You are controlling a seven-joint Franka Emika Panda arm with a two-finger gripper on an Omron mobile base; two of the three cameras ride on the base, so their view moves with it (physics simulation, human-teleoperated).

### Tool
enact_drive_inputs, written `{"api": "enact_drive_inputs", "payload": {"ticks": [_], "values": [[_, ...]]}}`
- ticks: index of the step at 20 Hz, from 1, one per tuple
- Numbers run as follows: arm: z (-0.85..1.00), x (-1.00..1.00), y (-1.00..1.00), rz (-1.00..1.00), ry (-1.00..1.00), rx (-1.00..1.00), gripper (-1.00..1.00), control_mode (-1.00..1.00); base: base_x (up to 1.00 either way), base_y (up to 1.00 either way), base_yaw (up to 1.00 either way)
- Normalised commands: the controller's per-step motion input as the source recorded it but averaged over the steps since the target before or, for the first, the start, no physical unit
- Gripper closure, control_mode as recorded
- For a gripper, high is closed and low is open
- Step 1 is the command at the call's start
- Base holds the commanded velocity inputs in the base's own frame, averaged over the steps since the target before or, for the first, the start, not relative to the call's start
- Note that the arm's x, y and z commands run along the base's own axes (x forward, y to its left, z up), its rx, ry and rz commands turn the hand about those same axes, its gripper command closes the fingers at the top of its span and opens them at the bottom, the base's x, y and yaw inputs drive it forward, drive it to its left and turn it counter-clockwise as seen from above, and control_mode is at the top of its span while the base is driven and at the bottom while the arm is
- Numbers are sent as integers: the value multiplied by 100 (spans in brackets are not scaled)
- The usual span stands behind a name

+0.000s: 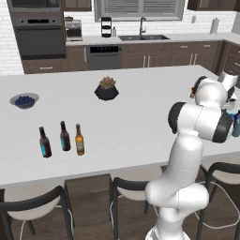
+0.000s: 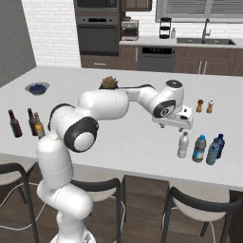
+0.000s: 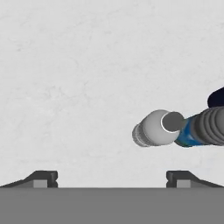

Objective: Move the plastic bottles in the middle to the plastics group, and the glass bottles in the middle to the glass group.

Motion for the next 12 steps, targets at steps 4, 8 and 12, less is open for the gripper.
{"api": "enact_drive_inputs", "payload": {"ticks": [4, 8, 12], "values": [[26, -39, 89, 0, 0, -1, -100, -100, 0, 0, 0], [3, -61, 100, 2, -3, 0, -100, -100, 0, 0, 0], [11, -78, 100, 3, -2, -1, -100, -100, 0, 0, 0]]}}
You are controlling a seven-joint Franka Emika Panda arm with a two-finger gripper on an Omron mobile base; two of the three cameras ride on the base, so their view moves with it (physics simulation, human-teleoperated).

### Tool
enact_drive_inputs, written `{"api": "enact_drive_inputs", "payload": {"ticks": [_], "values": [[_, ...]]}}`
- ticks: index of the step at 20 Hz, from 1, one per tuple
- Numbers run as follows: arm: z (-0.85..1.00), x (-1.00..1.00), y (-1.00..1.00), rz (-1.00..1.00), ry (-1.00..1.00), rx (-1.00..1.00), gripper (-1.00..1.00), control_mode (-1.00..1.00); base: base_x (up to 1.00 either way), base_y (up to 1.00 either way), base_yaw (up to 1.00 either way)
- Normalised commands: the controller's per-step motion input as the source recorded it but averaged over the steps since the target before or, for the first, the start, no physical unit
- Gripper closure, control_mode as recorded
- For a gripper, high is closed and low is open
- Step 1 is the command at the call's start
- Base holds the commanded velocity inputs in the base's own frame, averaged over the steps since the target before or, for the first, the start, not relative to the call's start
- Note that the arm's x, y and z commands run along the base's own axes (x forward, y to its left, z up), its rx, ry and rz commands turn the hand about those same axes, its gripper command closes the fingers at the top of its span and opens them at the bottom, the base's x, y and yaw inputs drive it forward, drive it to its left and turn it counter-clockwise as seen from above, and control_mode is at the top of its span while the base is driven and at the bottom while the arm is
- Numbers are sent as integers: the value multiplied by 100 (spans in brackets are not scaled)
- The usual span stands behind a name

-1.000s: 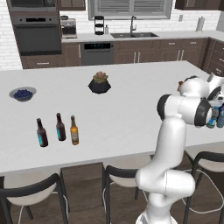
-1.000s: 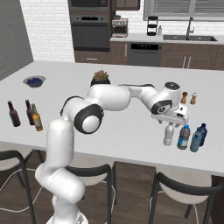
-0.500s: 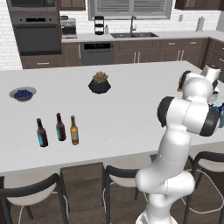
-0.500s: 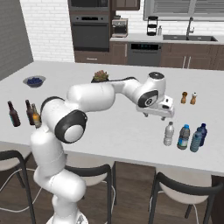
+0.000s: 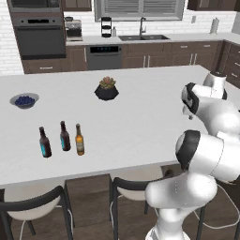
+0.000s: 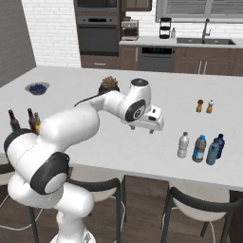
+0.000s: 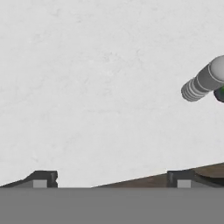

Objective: Move the plastic bottles in the middle to the plastics group, and the glass bottles in the middle to the glass group.

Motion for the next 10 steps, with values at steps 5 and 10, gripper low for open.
{"api": "enact_drive_inputs", "payload": {"ticks": [5, 10], "values": [[41, -86, 100, 6, 0, -3, -100, -100, 0, 0, 0], [75, -97, 100, 11, 0, -5, -100, -100, 0, 0, 0]]}}
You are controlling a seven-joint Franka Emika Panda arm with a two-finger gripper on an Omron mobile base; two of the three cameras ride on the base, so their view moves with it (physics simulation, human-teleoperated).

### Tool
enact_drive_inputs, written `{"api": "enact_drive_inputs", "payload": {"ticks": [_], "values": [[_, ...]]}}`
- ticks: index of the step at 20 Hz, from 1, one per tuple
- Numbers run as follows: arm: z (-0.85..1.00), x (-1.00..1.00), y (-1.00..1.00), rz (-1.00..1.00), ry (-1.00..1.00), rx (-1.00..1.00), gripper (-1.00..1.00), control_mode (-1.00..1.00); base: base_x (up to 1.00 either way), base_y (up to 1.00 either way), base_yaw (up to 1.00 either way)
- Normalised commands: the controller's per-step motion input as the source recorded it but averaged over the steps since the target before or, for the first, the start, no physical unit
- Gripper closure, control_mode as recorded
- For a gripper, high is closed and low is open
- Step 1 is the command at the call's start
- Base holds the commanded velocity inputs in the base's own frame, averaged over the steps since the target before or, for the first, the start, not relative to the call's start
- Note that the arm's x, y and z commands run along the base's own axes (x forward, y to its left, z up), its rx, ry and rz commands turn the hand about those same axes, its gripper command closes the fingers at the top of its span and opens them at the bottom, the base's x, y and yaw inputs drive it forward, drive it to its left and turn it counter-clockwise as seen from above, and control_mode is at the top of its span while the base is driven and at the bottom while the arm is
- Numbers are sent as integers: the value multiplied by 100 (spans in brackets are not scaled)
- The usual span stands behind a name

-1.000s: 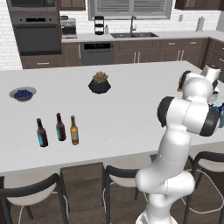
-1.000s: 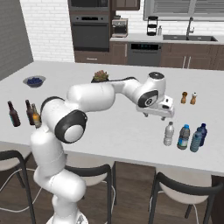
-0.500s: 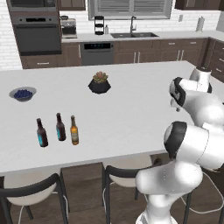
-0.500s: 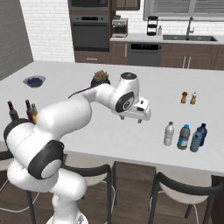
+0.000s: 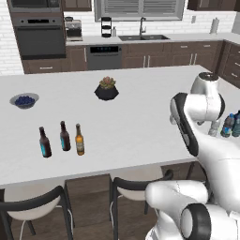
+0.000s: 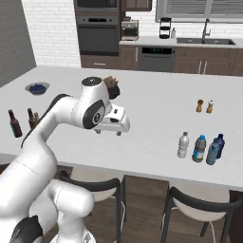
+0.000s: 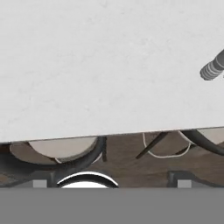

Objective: Move the plastic bottles in the middle to the plastics group, and the glass bottles in the middle to the glass group.

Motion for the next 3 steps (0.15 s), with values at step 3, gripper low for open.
{"api": "enact_drive_inputs", "payload": {"ticks": [3], "values": [[89, -100, 92, 14, -1, -7, -100, -100, 0, 0, 0]]}}
